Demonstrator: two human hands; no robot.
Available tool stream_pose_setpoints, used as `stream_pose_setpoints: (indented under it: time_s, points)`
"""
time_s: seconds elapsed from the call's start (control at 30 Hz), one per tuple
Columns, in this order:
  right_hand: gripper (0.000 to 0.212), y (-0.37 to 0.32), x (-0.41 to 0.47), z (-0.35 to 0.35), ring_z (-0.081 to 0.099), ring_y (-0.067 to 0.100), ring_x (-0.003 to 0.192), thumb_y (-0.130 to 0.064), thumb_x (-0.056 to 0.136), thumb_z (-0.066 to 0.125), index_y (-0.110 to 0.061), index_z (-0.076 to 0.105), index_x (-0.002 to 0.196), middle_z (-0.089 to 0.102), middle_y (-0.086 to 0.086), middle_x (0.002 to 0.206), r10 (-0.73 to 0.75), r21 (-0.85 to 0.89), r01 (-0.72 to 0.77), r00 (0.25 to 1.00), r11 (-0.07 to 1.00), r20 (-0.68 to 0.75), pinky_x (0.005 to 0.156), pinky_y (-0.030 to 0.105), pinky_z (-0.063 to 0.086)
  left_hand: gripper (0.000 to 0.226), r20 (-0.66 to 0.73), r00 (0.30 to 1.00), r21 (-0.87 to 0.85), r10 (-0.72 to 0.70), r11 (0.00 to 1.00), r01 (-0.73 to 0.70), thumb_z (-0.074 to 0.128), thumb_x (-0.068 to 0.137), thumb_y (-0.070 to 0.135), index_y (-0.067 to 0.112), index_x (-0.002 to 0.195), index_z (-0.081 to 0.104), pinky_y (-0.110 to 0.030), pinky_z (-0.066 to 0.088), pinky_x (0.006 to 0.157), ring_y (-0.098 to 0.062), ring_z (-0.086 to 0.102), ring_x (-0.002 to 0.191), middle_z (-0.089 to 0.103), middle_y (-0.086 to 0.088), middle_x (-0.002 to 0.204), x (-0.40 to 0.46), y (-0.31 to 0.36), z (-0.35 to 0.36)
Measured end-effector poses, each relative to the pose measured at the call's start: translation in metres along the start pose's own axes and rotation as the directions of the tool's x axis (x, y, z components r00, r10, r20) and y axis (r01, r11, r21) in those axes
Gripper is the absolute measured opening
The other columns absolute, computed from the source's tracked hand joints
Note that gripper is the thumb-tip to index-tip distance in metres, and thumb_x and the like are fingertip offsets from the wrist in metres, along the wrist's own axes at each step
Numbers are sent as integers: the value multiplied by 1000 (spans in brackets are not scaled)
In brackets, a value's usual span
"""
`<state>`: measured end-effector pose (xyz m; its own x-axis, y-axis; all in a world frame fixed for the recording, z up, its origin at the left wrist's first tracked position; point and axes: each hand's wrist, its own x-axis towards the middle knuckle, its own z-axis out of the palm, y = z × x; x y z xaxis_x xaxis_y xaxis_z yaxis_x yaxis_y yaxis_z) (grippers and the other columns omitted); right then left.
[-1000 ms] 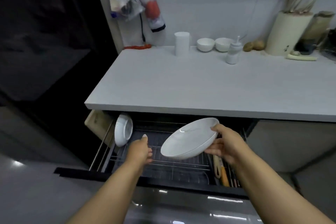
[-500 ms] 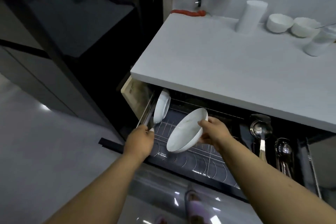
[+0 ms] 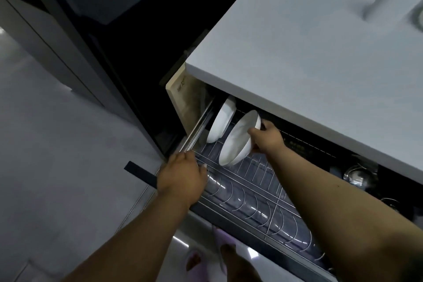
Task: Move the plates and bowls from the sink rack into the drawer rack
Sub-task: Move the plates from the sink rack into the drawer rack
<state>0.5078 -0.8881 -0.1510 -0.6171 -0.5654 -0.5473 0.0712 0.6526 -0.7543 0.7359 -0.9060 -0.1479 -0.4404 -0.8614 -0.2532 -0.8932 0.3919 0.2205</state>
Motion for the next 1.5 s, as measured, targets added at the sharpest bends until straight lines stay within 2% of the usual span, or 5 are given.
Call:
stream_pose_setpoints:
  time_s: [0.3, 0.67, 0.9, 1.23, 1.5]
  points:
    - [73, -11, 28, 18, 64, 30, 98, -39, 57, 59, -28, 49, 129, 64, 2, 110, -40, -90, 36, 998, 995, -47, 84, 51, 55, 40, -11, 1000, -19, -22, 1000, 22, 37, 94, 47, 18, 118, 47, -33, 44, 86, -19, 48, 110, 57, -1, 116, 2, 0, 0]
    - [39, -32, 42, 35, 62, 32, 97, -33, 84, 61, -11, 60, 116, 64, 11, 100, -33, -303, 4, 995, 953, -90, 83, 36, 53, 38, -48, 998, -32, -27, 999, 25, 40, 91, 45, 17, 116, 49, -30, 41, 77, -18, 51, 105, 59, 1, 109, 0, 0, 2]
    - [49, -32, 60, 47, 61, 34, 107, -43, 86, 60, -9, 58, 121, 66, 15, 115, -19, -377, -7, 998, 926, -65, 90, 35, 49, 34, -46, 997, -63, -55, 997, 52, 44, 88, 41, 19, 112, 52, -29, 40, 71, -17, 52, 105, 60, 2, 108, 0, 2, 1]
    - [62, -35, 75, 62, 57, 34, 113, -53, 90, 53, 0, 56, 122, 63, 18, 120, -2, -502, -4, 1000, 865, -12, 88, 32, 42, 61, -54, 998, -106, -41, 994, 35, 43, 88, 46, 22, 142, 28, -28, 45, 78, -15, 48, 113, 58, 4, 118, 1, 0, 6]
    - [68, -32, 66, 61, 55, 33, 118, -50, 88, 58, 0, 46, 132, 58, 17, 129, -10, -453, 1, 1000, 892, -16, 92, 33, 43, 64, -67, 997, -103, -45, 994, 38, 43, 88, 48, 23, 144, 27, -27, 44, 75, -15, 49, 111, 60, 4, 115, 1, 0, 8]
